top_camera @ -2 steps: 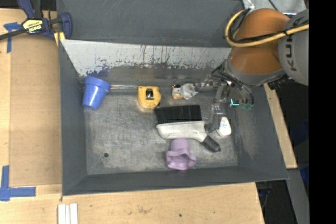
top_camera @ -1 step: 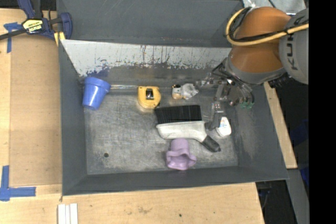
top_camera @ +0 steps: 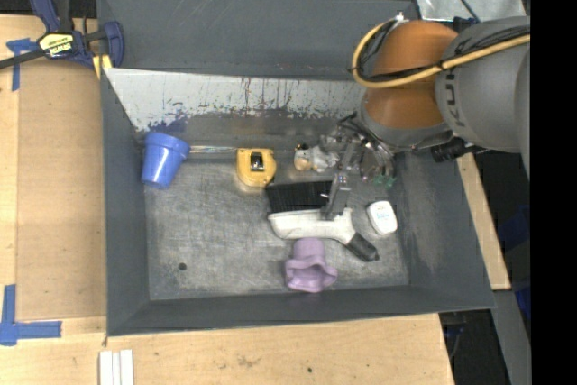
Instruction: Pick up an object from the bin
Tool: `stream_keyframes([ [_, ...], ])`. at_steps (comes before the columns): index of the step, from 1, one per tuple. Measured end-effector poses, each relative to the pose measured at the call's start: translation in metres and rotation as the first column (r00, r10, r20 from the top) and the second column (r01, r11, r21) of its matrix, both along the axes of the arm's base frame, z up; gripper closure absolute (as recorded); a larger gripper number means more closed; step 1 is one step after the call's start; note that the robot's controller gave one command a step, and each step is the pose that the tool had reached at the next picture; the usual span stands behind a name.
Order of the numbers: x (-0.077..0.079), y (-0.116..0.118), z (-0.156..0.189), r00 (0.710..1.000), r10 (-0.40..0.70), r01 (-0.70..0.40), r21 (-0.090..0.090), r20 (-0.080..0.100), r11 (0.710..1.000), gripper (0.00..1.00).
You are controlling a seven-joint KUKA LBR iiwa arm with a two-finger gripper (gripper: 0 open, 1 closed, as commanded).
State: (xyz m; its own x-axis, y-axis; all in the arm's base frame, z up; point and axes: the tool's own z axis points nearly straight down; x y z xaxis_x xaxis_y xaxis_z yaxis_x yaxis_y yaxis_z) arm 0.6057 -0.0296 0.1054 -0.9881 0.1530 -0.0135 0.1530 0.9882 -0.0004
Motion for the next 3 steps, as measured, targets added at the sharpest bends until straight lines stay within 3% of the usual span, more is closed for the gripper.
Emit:
stream_keyframes([
  [2,0.015,0.013,-0.004,0.992,-0.129,0.129,0.002,-0.004,0.992,0.00],
  [3,0.022,0.016,-0.020,0.955,-0.297,0.297,0.009,-0.006,0.955,0.00],
])
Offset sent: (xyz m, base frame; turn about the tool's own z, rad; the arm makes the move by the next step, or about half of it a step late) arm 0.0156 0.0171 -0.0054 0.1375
